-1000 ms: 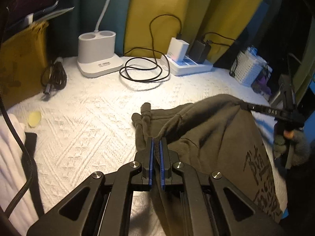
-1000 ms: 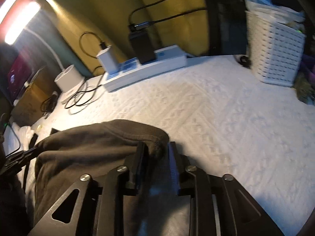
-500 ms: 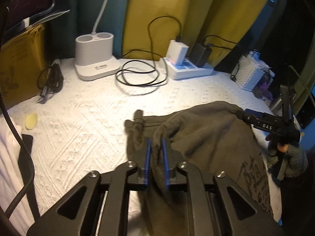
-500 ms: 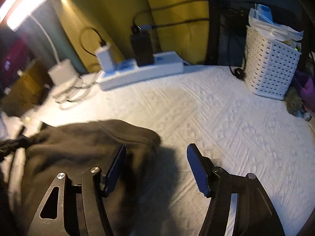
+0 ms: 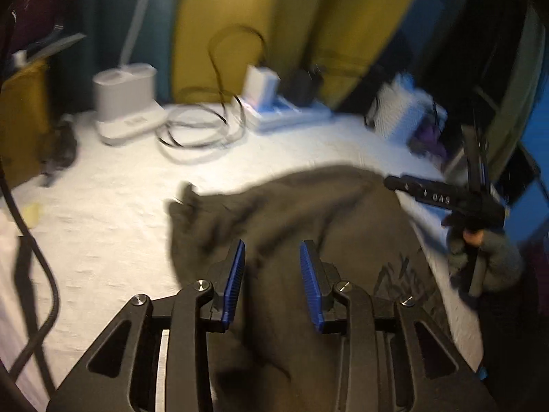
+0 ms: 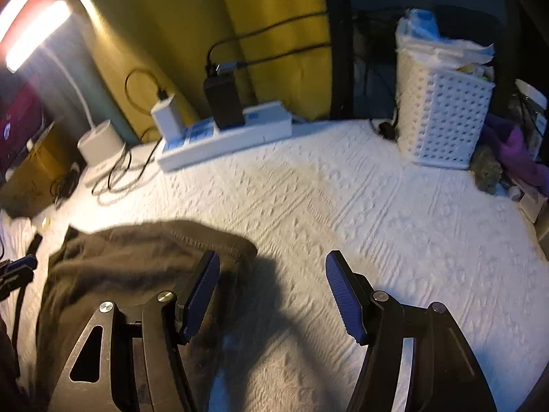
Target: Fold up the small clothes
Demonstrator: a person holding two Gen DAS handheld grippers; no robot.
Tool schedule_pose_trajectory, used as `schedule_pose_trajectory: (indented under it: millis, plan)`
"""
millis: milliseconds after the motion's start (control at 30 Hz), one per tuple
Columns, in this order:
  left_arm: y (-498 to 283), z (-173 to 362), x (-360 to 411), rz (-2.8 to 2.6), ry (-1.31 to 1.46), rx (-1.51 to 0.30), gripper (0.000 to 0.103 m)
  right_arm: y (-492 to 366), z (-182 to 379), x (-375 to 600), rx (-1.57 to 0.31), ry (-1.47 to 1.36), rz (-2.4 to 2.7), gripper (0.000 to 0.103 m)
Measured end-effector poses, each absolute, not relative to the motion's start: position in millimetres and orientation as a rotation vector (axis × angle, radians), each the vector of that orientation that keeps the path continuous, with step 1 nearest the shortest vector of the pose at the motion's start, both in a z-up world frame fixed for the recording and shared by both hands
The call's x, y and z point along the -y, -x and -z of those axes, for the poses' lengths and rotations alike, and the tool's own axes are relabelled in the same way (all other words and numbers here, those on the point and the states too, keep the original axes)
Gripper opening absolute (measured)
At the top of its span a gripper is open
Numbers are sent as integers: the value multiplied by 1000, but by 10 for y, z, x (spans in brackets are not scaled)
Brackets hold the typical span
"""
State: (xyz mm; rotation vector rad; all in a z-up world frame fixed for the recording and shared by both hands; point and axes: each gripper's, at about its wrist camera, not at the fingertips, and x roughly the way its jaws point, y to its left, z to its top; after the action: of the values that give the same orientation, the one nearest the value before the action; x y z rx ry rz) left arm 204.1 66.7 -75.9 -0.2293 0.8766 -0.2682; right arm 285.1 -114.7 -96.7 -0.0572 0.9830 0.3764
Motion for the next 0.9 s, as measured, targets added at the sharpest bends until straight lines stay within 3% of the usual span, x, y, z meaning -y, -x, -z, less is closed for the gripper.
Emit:
schedule_pose_trajectory:
  millis: [167, 733, 900]
  plan:
    - [-2231, 1036, -698, 211, 248, -944, 34, -2782, 1162, 1108, -1012, 166, -337, 66]
    - [-1650, 680, -700, 252, 261, -882, 35, -2334, 816, 1279, -970, 115, -363, 67]
    - [-1363, 733, -570, 310, 291, -912, 46, -2076, 800, 1198, -978, 121, -399, 67]
